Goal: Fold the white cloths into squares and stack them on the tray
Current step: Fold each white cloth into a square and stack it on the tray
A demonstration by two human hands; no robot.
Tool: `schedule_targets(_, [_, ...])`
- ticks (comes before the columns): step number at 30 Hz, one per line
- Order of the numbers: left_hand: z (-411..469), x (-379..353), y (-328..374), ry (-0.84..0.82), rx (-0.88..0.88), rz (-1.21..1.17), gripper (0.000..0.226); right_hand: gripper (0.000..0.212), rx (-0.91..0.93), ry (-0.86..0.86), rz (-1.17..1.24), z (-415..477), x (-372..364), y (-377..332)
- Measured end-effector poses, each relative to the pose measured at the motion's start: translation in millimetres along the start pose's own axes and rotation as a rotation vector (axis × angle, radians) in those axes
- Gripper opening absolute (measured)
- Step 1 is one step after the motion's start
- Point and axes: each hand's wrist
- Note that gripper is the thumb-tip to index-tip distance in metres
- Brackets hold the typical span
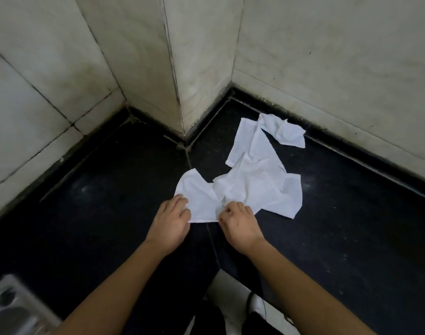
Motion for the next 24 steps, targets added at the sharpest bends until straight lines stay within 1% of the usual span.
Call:
schedule_targets(1, [-5, 11, 0, 0.026, 0.038, -0.036, 0.020, 0.017, 0.040, 0.058, 0.046, 0, 8, 0])
schedule_targets(3, [-11, 32, -1, 0.060, 0.151, -0.112, 0.024, 0.022, 0.074, 0.105, 0.139, 1, 29, -4])
schedule_targets(5, [-23, 59, 1, 0.130, 0.281, -0.163, 0.020, 0.025, 0.129, 0.116, 0.178, 3, 55, -8])
schedule_targets(8, [-45, 97, 10, 0.240, 0.425, -0.218, 0.011, 0.026, 0.235, 0.151, 0.201, 3, 87, -11])
schedule_targets(10, [-57, 115, 14, 0.269, 0.531, -0.259, 0.012, 0.028, 0.277, 0.133, 0.261, 3, 103, -11])
schedule_targets(13, [-87, 137, 31, 0.289, 0.691, -0.252, 0.011, 0.030, 0.414, 0.122, 0.286, -4, 123, -10])
schedule_targets(16, [-123, 147, 42, 0.333, 0.766, -0.255, 0.006, 0.030, 0.498, 0.100, 0.296, -9, 132, -15])
schedule_targets(18, [-148, 147, 45, 0.352, 0.809, -0.293, 0.009, 0.026, 0.540, 0.063, 0.293, -12, 135, -19])
schedule_targets(21, [-177, 146, 43, 0.408, 0.906, -0.449, 0.016, 0.019, 0.570, 0.014, 0.319, -18, 136, -26])
schedule_targets(24, [-194, 143, 40, 0.416, 0.938, -0.550, 0.015, 0.015, 0.560, 0.022, 0.365, -20, 137, -36])
Point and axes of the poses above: each hand's wrist, its own z-axis towards the middle knuckle, its own x-axis out of the back of the hand, y = z × x, and after that the axes turned 11 degrees about x, right-handed
